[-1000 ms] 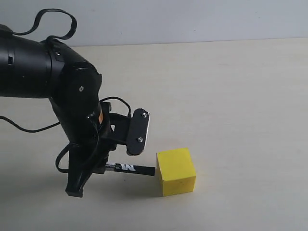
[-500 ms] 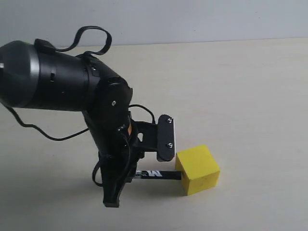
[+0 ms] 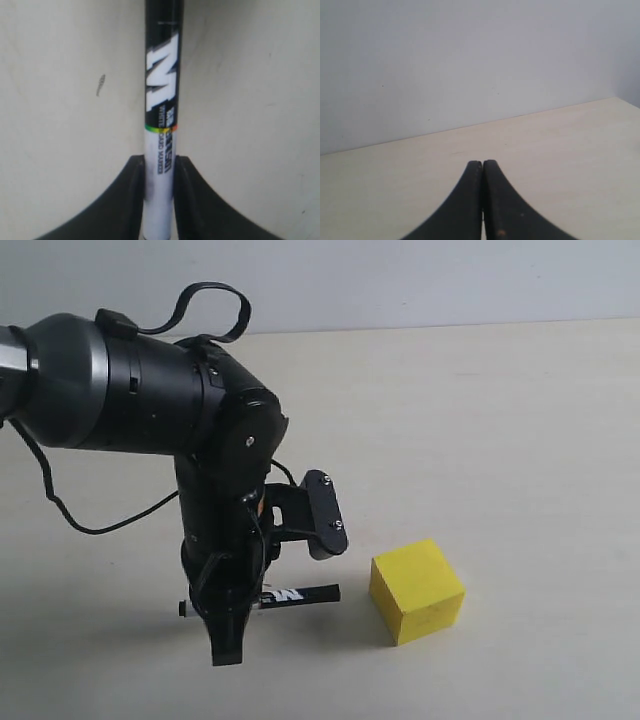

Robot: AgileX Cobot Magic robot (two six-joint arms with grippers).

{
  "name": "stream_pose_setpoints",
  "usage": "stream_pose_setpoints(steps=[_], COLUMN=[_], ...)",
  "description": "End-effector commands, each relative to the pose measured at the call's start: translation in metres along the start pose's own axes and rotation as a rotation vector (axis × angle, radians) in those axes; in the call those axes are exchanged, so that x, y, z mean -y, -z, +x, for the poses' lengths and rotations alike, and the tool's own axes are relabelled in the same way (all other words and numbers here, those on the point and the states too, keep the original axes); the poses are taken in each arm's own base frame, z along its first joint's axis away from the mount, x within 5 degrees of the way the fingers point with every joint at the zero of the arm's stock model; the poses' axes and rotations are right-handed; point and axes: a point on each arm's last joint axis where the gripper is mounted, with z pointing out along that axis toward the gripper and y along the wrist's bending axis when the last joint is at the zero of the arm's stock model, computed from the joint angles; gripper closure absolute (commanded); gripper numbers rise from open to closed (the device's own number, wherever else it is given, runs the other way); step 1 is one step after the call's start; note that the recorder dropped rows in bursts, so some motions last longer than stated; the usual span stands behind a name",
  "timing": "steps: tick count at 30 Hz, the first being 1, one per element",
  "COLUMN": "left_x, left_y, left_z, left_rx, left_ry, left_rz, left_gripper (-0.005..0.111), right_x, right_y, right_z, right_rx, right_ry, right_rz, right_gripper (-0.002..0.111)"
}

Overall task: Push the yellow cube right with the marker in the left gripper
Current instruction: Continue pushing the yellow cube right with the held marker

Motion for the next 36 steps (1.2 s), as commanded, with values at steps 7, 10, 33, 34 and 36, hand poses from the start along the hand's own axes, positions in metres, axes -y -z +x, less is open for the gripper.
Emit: stream_pose_setpoints(steps=[7, 10, 33, 34, 36], left_x=[0.016, 0.017, -0.009, -0.011, -0.016], left_y=[0.002, 0.009, 0.029, 0.028, 0.023], left_z=[-0.016, -0.029, -0.033, -0.033, -0.031], left_rx=[0.039, 0.117, 0.137, 0.143, 0.14], left_ry=[-0.022, -0.034, -0.251, -0.241, -0.222], left_rz=[-0.032, -0.074, -0.125, -0.122, -0.11], left_gripper=[0.107, 0.107, 0.107, 0.107, 0.107], right_x=[0.0, 0.0, 0.0, 0.0, 0.0], right_y=[0.0, 0.0, 0.0, 0.0, 0.0], right_z=[0.001, 0.001, 0.001, 0.001, 0.001], right_rx=[0.008, 0.008, 0.008, 0.008, 0.008], right_ry=[0.005, 0.005, 0.005, 0.005, 0.005], right_rz=[0.006, 0.006, 0.006, 0.006, 0.006], right_gripper=[0.108, 0.108, 0.108, 0.108, 0.108])
